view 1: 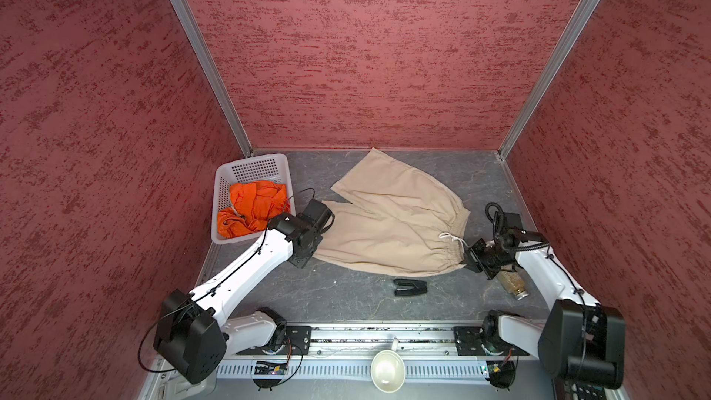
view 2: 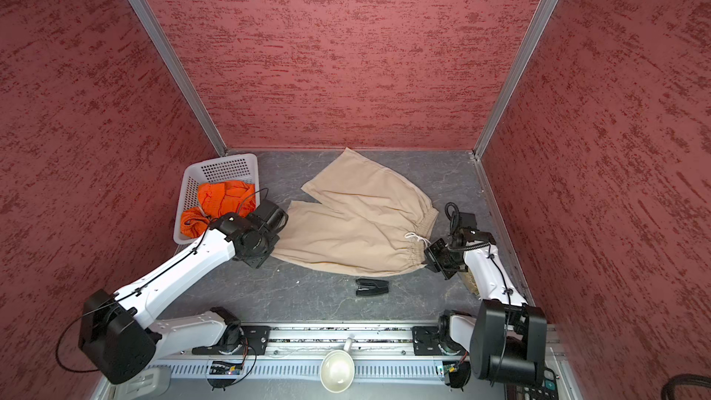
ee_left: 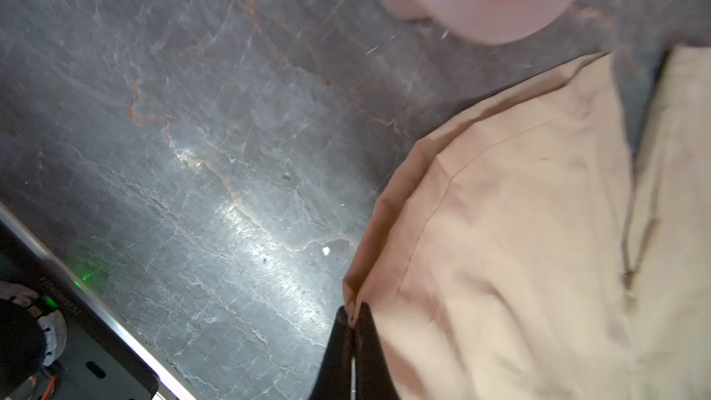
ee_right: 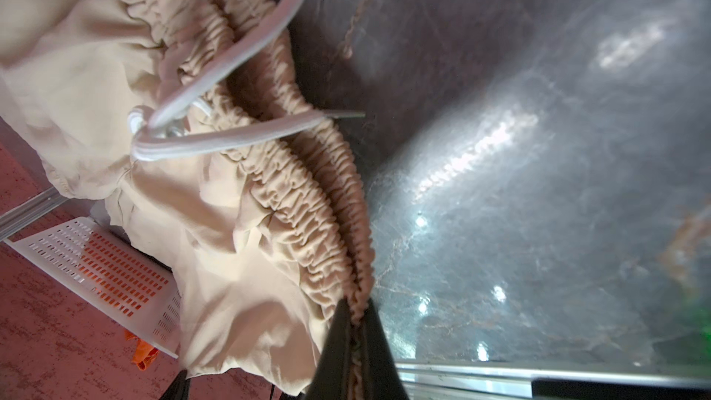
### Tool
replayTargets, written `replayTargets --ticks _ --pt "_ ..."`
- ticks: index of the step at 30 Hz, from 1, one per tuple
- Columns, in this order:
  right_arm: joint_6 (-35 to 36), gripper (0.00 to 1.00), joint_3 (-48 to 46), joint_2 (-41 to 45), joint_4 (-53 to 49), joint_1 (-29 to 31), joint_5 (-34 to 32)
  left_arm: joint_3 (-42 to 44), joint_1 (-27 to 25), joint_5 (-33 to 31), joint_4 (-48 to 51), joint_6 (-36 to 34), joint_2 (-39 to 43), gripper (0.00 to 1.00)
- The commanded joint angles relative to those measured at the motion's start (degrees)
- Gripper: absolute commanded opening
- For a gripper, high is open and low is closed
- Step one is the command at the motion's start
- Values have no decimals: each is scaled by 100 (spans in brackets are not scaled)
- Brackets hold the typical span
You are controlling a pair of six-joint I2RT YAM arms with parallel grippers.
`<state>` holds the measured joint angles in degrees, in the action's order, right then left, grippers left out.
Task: Fold and stack the shorts
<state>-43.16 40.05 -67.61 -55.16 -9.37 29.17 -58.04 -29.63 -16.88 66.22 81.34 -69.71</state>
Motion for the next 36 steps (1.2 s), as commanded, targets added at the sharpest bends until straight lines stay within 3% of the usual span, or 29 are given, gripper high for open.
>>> replayTargets --ticks 1,9,15,19,25,29,36 --pt "320 0 453 -23 -934 7 -2 -647 43 -625 532 -627 -149 0" --pt "700 0 1836 -486 -2507 5 -799 -2531 438 -1055 272 -2587 -998 0" --pt "749 0 2627 -732 -3066 5 -968 -3777 660 -1187 -156 -3856 -1586 0" --pt "614 0 2837 -591 -3300 5 -857 -4363 645 -1186 -77 -4208 -1745 0" --pt "457 0 2495 -145 -3499 5 -577 -4250 681 -1153 -135 -4402 -1533 0" --pt "525 0 2465 -433 -3330 -3 -467 -4360 806 -1064 -667 -4879 -1792 0" --pt "767 0 2650 -1073 -3160 -21 -372 -5269 921 -775 -1399 -5696 -2837 0"
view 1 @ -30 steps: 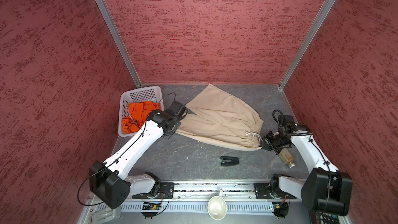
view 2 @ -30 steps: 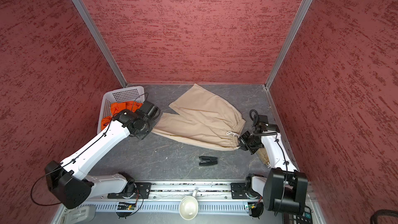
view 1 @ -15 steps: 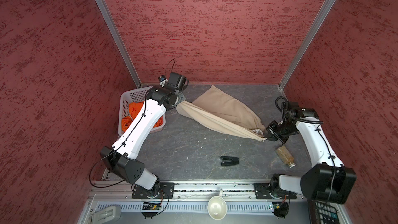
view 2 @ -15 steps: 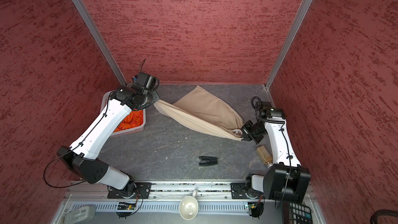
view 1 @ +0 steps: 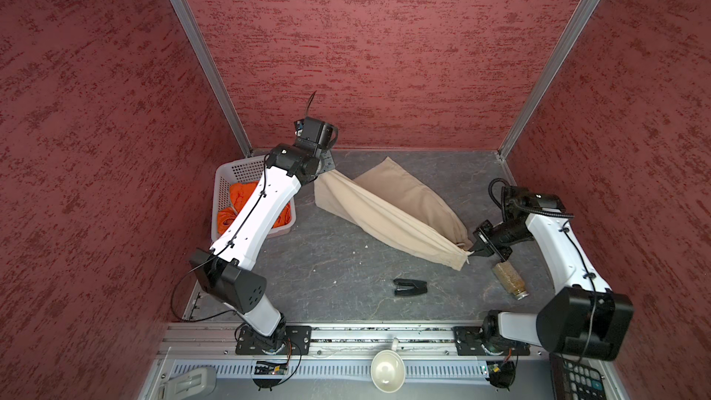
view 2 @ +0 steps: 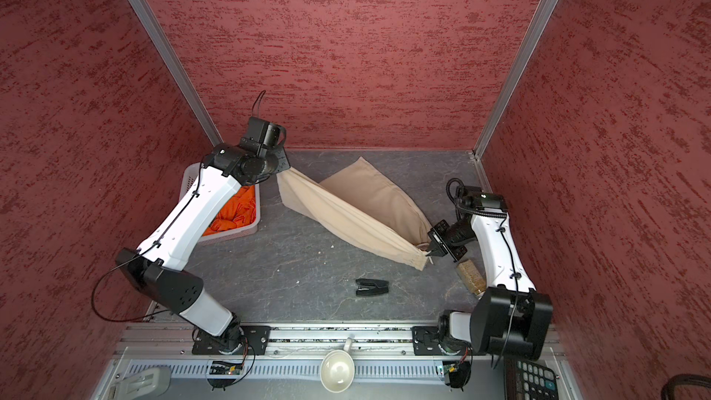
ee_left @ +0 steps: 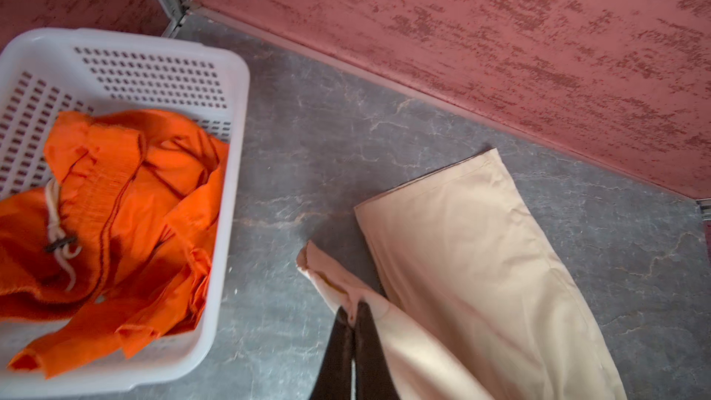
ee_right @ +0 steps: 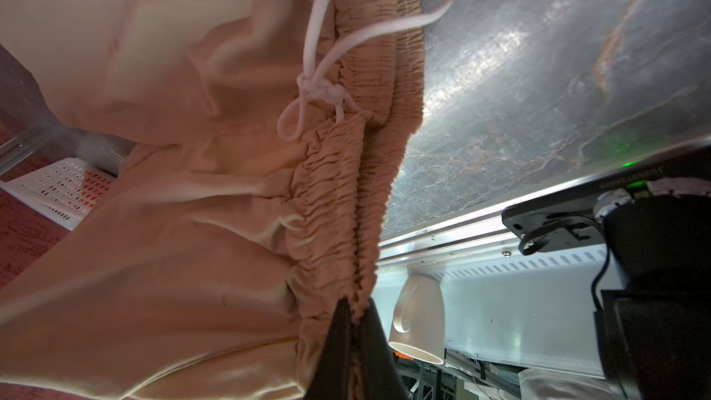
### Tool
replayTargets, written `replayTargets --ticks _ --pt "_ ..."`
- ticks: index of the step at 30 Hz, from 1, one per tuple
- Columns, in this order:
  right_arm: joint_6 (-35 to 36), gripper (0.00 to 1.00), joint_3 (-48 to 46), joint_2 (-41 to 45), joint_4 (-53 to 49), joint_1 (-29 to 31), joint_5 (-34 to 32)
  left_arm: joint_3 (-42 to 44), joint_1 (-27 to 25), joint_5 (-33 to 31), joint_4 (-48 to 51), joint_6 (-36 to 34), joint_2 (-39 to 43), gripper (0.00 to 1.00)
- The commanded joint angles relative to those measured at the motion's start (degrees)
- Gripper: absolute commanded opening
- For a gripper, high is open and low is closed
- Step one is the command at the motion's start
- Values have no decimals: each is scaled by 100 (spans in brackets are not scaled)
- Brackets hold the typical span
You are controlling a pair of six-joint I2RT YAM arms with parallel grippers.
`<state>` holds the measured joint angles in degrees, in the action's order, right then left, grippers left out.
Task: Fold and stack the shorts
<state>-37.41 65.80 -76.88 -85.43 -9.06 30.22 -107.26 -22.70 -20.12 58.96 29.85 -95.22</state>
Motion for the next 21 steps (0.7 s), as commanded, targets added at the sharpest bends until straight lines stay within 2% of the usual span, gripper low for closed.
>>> replayTargets --ticks 1,11,21 --pt "213 0 69 -205 -111 -60 -496 -479 223 -423 -768 -630 -447 0" --pt "401 0 223 -600 -79 -167 -487 -1901 187 -120 -1103 -1228 -1606 0" --pt "400 0 214 -554 -123 -202 -480 -1867 82 -54 -1519 -1491 -1597 0"
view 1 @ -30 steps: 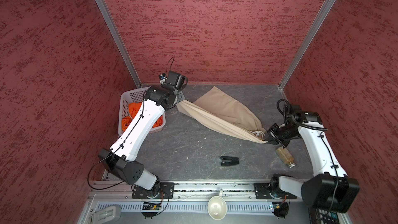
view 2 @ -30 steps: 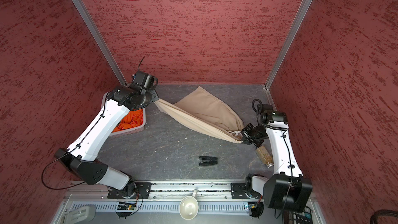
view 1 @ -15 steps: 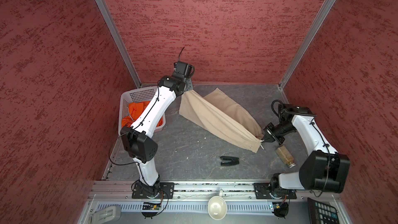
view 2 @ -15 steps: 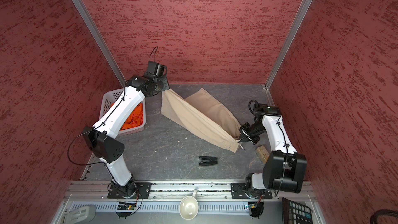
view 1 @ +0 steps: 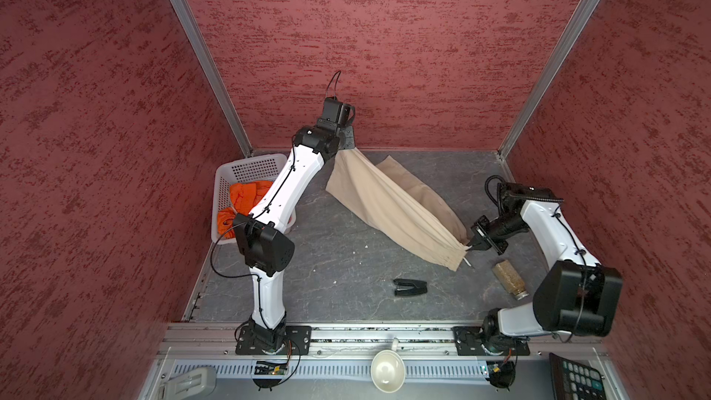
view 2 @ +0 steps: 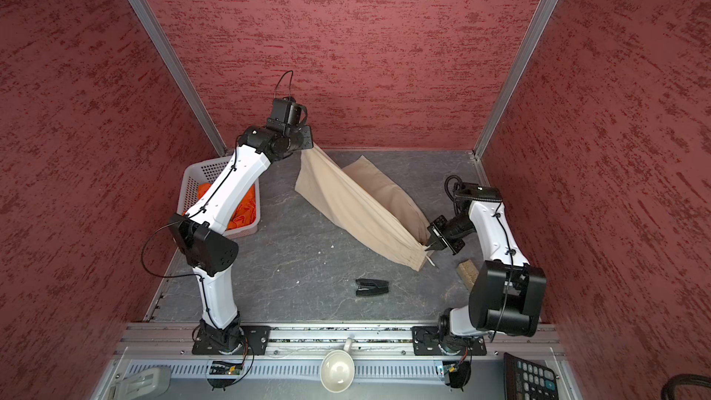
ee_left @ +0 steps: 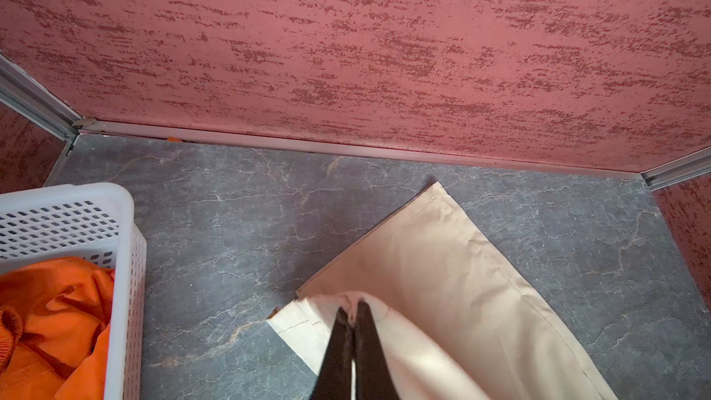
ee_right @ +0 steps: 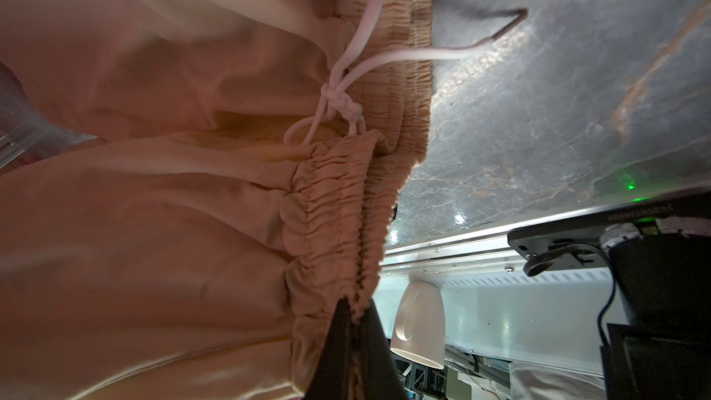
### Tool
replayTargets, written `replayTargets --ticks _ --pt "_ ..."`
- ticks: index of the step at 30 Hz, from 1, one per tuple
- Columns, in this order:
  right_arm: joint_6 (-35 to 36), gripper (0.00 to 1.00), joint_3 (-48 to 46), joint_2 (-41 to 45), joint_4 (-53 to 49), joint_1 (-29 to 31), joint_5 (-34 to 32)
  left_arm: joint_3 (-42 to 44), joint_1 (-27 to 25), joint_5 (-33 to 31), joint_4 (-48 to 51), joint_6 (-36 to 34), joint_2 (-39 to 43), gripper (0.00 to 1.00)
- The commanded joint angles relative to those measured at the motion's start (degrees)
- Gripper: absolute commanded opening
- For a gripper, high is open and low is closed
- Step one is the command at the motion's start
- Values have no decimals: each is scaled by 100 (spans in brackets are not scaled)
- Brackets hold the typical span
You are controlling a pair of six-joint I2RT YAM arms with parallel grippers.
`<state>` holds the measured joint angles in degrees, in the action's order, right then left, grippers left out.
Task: Fold and stack the shorts
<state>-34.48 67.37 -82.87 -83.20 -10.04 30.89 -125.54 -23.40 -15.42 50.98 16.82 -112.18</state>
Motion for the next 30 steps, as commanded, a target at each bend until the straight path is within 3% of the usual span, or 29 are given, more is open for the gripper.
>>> replayTargets --ticks 1,30 --pt "113 0 57 43 -346 -103 -547 -21 144 -506 -746 -183 84 0" --pt "310 0 158 -534 -96 -292 -544 -391 81 -173 -2205 -651 -1100 0"
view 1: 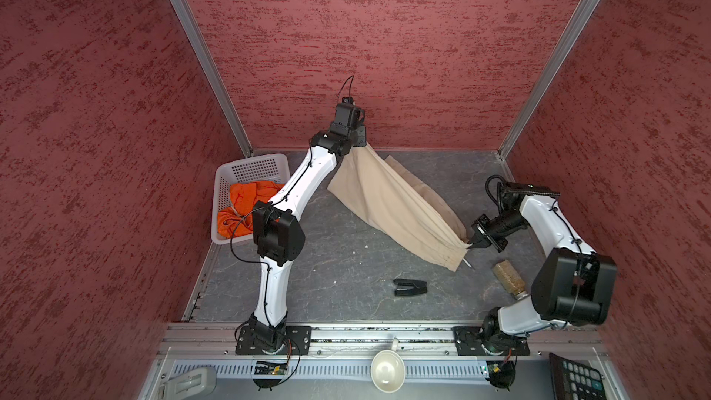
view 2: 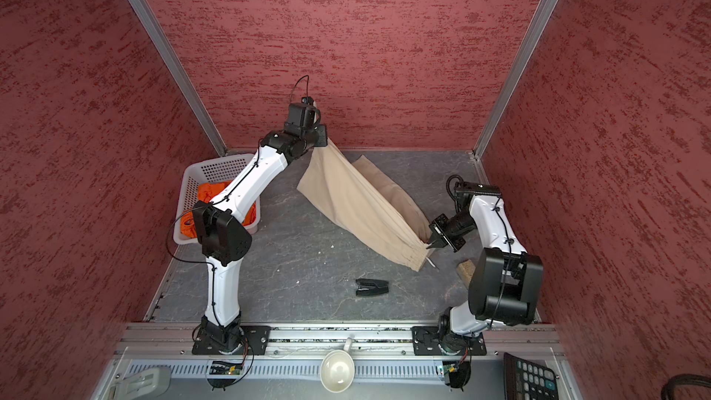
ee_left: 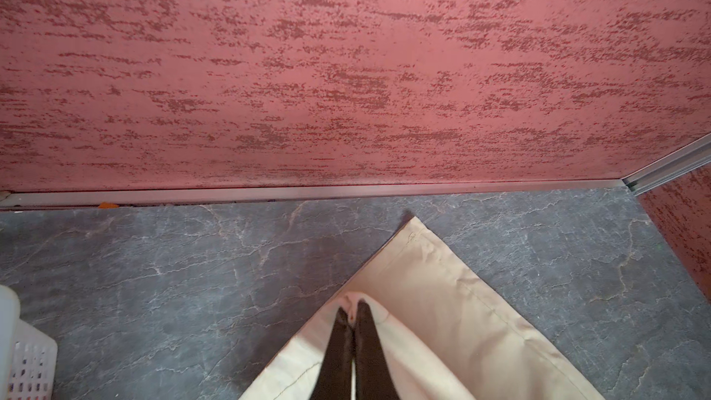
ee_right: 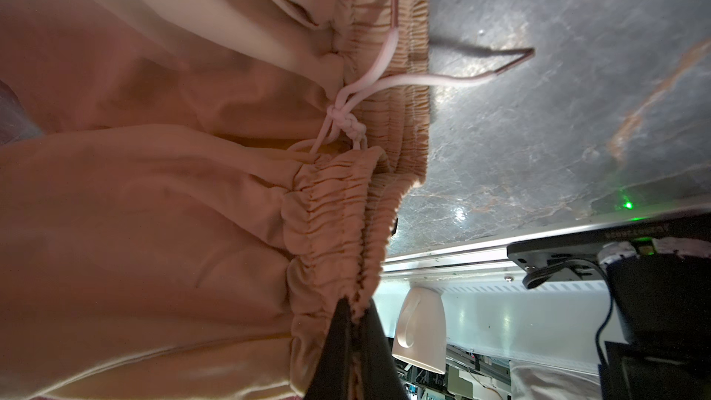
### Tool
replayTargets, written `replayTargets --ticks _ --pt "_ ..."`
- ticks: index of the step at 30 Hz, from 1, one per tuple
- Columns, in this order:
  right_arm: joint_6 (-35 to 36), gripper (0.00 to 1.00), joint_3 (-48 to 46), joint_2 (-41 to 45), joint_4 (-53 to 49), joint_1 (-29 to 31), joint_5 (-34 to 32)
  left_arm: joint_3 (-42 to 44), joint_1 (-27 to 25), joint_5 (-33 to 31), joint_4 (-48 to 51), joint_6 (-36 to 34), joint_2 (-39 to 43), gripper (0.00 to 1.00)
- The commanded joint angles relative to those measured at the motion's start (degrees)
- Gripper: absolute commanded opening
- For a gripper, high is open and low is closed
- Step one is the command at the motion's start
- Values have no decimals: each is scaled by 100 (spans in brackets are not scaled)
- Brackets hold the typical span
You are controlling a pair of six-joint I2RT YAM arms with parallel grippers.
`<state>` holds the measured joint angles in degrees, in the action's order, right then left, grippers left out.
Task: Fold and stack the shorts
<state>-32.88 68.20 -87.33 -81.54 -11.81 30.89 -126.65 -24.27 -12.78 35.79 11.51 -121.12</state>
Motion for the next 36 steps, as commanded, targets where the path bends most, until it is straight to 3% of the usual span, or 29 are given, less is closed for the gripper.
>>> replayTargets --ticks 1,14,25,30,36 --pt "168 0 57 -121 -241 -128 -541 -364 168 -429 -688 -116 -301 0" --pt "225 0 53 -633 252 -376 -466 -1343 152 -182 -846 58 -1494 0" --pt "64 0 -41 -1100 1030 -583 -252 -1498 28 59 -1232 447 -2193 0" --pt "-215 0 -188 -1215 1676 -721 -8 -1695 -25 155 -1197 704 -2556 0" --pt "-853 7 -419 -1314 2746 -783 395 -1756 -34 313 -1228 945 -2867 0"
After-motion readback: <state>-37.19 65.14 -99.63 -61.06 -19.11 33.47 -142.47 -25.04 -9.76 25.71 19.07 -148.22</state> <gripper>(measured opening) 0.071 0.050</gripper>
